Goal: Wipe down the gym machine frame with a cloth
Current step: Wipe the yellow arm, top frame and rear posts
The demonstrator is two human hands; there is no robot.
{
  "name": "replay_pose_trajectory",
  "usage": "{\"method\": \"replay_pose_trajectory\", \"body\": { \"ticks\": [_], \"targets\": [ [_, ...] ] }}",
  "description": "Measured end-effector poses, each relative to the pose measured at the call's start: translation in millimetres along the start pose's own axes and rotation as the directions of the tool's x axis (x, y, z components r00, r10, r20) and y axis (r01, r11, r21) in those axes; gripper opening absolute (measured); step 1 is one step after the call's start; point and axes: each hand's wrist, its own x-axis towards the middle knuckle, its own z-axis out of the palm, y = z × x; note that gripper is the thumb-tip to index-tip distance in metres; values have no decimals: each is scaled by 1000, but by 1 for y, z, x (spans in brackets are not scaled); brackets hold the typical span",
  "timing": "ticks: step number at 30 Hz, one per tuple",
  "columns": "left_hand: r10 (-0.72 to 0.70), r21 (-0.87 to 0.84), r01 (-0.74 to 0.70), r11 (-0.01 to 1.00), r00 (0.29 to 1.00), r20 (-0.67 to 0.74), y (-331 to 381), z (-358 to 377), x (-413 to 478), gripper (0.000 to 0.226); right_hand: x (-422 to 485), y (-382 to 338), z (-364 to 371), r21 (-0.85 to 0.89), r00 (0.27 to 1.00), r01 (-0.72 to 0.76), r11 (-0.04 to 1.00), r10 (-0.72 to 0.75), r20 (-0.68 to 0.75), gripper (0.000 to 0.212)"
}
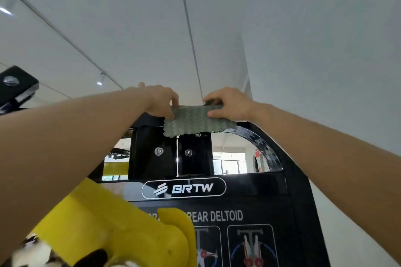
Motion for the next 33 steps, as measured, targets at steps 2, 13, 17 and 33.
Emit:
{"method": "replay_pose_trajectory", "body": {
  "ticks": [2,13,17,33],
  "targets": [
    [3,49,-2,999,1000,-8,-8,0,-3,46,4,-12,7,24,1000,14,1000,-13,-19,50],
    [107,-11,-108,994,991,-74,21,9,0,56,-20,12,-10,-83,999,-49,995,49,-13,38],
    [130,25,-128,991,987,-99,52,6,10,51,-38,38,-18,-55,996,-80,995,78,-45,41],
    [236,165,-196,967,932,-275,144,20,15,76,-141,118,-6,310,965,-171,935,222,-138,64]
  ]
}}
